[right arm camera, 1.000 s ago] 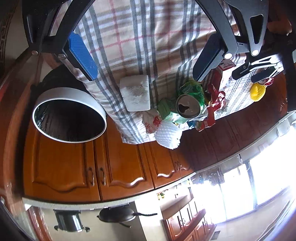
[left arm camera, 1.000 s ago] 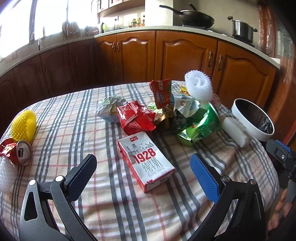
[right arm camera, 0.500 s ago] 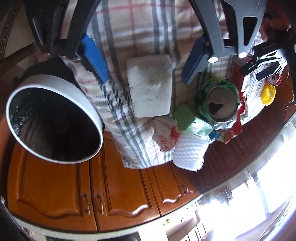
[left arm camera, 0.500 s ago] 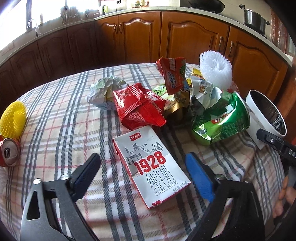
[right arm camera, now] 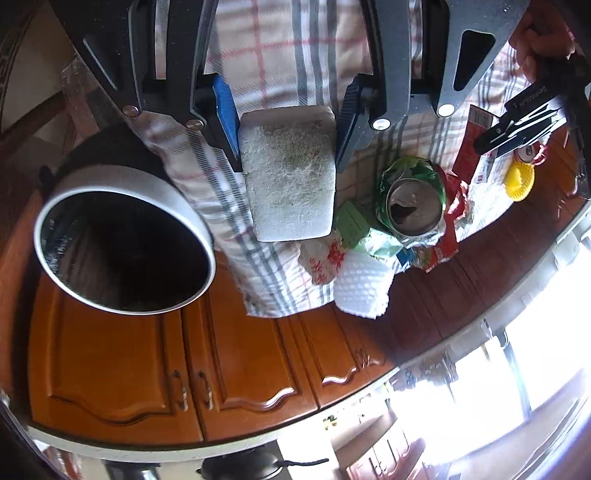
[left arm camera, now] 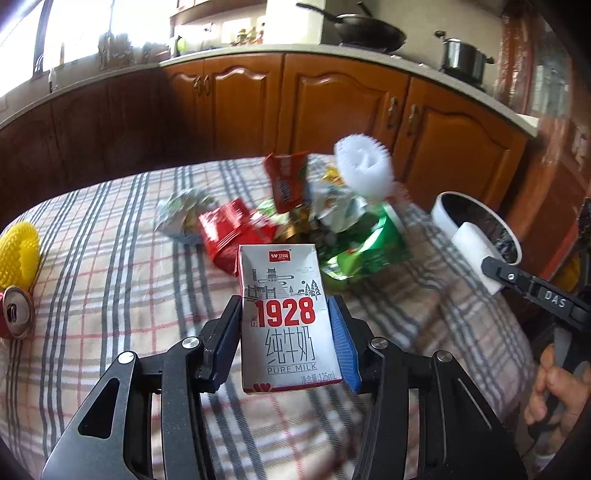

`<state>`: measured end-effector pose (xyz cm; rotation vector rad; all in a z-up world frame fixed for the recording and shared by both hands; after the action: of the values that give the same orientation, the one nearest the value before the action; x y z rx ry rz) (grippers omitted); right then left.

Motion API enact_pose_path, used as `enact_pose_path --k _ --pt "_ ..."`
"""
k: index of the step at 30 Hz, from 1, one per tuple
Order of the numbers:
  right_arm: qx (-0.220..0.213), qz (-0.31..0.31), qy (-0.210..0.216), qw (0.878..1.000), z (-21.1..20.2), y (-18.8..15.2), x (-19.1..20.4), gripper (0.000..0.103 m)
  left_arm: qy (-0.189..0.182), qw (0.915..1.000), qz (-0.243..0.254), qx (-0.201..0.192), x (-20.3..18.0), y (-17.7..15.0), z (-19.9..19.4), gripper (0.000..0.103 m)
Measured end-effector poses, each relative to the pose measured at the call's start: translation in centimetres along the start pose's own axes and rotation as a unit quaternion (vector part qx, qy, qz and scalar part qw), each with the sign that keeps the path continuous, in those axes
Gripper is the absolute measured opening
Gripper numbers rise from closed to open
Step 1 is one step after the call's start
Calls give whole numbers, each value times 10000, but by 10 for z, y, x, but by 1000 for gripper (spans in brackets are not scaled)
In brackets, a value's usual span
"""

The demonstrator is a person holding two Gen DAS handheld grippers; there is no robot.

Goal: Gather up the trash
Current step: 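Grasp the milk carton with the left tool while the right tool grasps the white sponge, then carry both items over the bin and open both tools to drop them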

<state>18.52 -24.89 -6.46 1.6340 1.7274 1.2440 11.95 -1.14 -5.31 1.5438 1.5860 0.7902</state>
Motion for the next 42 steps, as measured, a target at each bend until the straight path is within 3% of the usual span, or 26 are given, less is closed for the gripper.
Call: enact_pose_path --k 9,15,32,42 --pt "-294 190 -96 9993 -39 6 -19 48 -855 9953 400 -219 -70 19 -27 45" --pt "-402 338 -282 9982 -51 12 -44 48 -1311 9895 606 -53 -111 21 -9 45" --pt "-494 510 -783 9944 -43 40 -110 48 -1957 9758 919 329 -202 51 63 45" --pt "-293 494 -932 9940 -15 67 -147 48 -2090 9705 1004 660 -240 75 116 45"
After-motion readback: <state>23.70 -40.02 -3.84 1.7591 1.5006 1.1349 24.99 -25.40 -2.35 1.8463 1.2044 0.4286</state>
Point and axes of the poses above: each gripper's, at about its wrist camera, not at the fingertips, and z roughly the way its jaws point, x to its left, y to its top, the point moved 5 cm from there along z, roughly the way its jaws point, and after that the axes turned 10 degrees about -x, right-handed, at the moved point
